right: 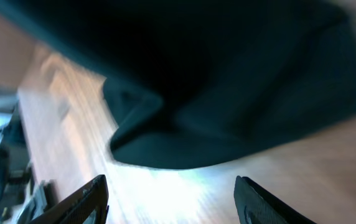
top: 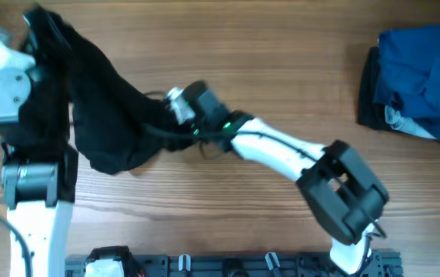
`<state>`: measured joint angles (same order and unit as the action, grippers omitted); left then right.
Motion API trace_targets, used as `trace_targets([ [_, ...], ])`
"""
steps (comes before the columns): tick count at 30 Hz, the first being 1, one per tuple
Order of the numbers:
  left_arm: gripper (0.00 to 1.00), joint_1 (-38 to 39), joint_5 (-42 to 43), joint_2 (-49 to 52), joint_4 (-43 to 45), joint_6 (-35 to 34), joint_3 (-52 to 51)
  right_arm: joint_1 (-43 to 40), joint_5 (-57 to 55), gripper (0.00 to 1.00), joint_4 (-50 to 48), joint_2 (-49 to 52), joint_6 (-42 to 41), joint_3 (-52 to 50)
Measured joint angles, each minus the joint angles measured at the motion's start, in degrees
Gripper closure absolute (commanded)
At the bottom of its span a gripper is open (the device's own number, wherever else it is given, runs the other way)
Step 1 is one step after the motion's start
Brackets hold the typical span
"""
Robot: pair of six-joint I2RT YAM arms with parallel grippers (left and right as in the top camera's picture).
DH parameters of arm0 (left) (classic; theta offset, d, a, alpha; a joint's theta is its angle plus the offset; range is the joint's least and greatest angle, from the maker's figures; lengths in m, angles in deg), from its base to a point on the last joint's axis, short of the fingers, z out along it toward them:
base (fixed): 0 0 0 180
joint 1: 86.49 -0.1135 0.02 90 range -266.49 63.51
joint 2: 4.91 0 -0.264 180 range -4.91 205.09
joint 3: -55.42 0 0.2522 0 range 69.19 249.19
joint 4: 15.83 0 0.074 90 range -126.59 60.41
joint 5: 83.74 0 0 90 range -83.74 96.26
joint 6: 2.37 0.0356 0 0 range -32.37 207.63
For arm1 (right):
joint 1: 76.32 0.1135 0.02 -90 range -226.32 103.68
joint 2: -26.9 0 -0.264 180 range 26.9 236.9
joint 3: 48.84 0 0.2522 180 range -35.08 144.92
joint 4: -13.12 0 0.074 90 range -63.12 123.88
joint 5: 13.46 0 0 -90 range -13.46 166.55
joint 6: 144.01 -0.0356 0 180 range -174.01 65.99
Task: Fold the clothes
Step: 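Reach the right gripper to the garment and grasp its far corner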
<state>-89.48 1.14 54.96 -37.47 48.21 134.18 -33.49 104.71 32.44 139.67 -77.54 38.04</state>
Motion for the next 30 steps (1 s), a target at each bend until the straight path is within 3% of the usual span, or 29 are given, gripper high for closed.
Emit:
trace_targets([
  [5, 0.96, 0.0, 10.9, -9.0, -32.8, 2.5, 0.5, -12.0, 0.0, 0.34, -1.1, -6.1, 3.9, 0.5],
  [8, 0.96, 0.0, 16.5, -12.3, -48.3, 3.0, 0.4, -14.0, -0.5, 0.34, -2.5, -6.9, 6.3, 1.2],
  [14, 0.96, 0.0, 24.0, -15.6, -62.7, 3.2, 0.3, -13.6, -2.2, 0.34, -5.7, -6.9, 9.6, 1.3],
  [18, 0.96, 0.0, 24.3, -16.7, -64.8, 3.3, 0.3, -13.4, -2.7, 0.34, -9.0, -6.9, 10.1, 1.3],
  [22, 0.96, 0.0, 21.8, -16.7, -61.1, 3.3, 0.3, -11.2, -2.8, 0.33, -10.1, -5.8, 10.2, 1.5],
  [27, 0.96, 0.0, 17.4, -16.7, -53.1, 3.4, 0.2, -5.9, -3.9, 0.19, -10.9, 2.8, 8.2, 2.1],
  [30, 0.96, 0.0, 13.8, -16.7, -50.4, 3.4, 0.2, -4.5, -5.5, 0.16, -9.8, 6.6, 5.3, 2.1],
])
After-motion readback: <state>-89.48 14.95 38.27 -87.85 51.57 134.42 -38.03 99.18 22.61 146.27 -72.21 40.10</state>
